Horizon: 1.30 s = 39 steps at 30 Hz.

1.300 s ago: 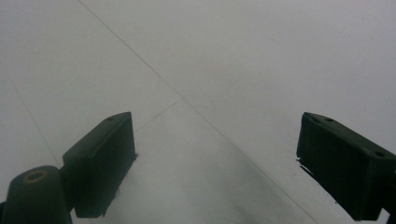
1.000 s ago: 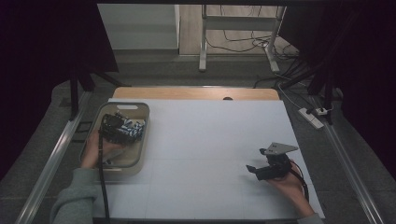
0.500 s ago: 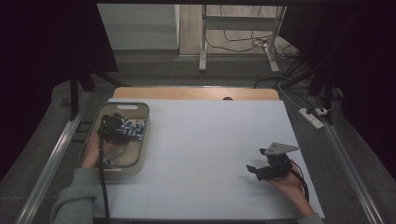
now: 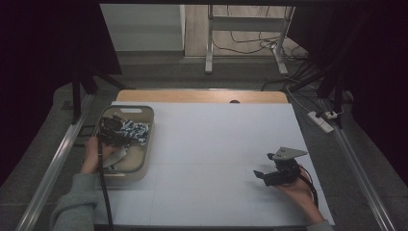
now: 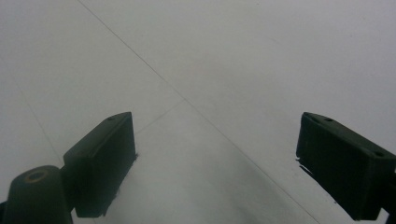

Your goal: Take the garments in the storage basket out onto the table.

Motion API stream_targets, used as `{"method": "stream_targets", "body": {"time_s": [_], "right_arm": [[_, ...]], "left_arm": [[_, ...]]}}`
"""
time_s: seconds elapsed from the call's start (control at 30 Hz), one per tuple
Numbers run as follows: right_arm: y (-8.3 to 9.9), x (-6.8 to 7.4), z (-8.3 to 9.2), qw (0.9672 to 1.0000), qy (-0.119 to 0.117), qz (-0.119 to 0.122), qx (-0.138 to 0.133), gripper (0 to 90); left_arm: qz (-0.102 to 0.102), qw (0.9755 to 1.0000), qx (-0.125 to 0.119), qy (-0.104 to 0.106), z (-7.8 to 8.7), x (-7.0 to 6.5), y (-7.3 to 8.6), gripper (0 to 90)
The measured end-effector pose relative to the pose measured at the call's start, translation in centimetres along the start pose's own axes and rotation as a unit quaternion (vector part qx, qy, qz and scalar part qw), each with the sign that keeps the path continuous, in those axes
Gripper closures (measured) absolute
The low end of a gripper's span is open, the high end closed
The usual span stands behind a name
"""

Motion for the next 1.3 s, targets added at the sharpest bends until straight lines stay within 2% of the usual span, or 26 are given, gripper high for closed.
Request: {"method": "stream_targets", "body": {"time_s": [0.23, 0.4, 0.57, 0.67, 0.9, 1.07, 1.23, 1.3], "right_arm": [[0.0, 0.0, 0.0, 1.0000, 0.000, 0.001, -0.001, 11.5], [0.0, 0.0, 0.0, 1.0000, 0.001, 0.001, -0.001, 11.5], [0.0, 0.0, 0.0, 1.0000, 0.001, 0.001, 0.000, 11.5], [0.0, 0.0, 0.0, 1.0000, 0.001, 0.001, 0.000, 11.5], [0.0, 0.0, 0.0, 1.0000, 0.002, 0.001, 0.000, 11.5], [0.0, 0.0, 0.0, 1.0000, 0.001, 0.000, -0.001, 11.5], [0.0, 0.0, 0.0, 1.0000, 0.001, 0.002, -0.001, 11.5], [0.0, 0.0, 0.0, 1.0000, 0.001, 0.002, -0.002, 11.5]], "left_arm": [[0.009, 0.9990, -0.041, 0.016, 1.7, -0.1, -0.6, 60.7], [0.023, 0.9955, -0.084, 0.036, 3.1, -0.1, -1.0, 60.9], [0.024, 0.9933, -0.103, 0.045, 3.8, -0.1, -1.1, 60.9], [0.026, 0.9920, -0.115, 0.044, 4.1, 0.0, -1.2, 61.0], [0.030, 0.9875, -0.142, 0.060, 5.3, -0.2, -1.4, 61.2], [0.032, 0.9831, -0.164, 0.076, 6.3, -0.4, -1.7, 61.2], [0.033, 0.9806, -0.175, 0.081, 6.9, -0.5, -1.8, 61.2], [0.035, 0.9786, -0.184, 0.085, 7.2, -0.5, -1.8, 61.2]]}}
Point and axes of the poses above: each handheld gripper's, and its own axes: z roughly backward along the jaws, y roughly out of its underside, x roughly to its left, the point moved 7 cm from there along -z, roughly forward along the jaws, and after that the axes turned 2 degrees about -x, right-handed, at the moved point
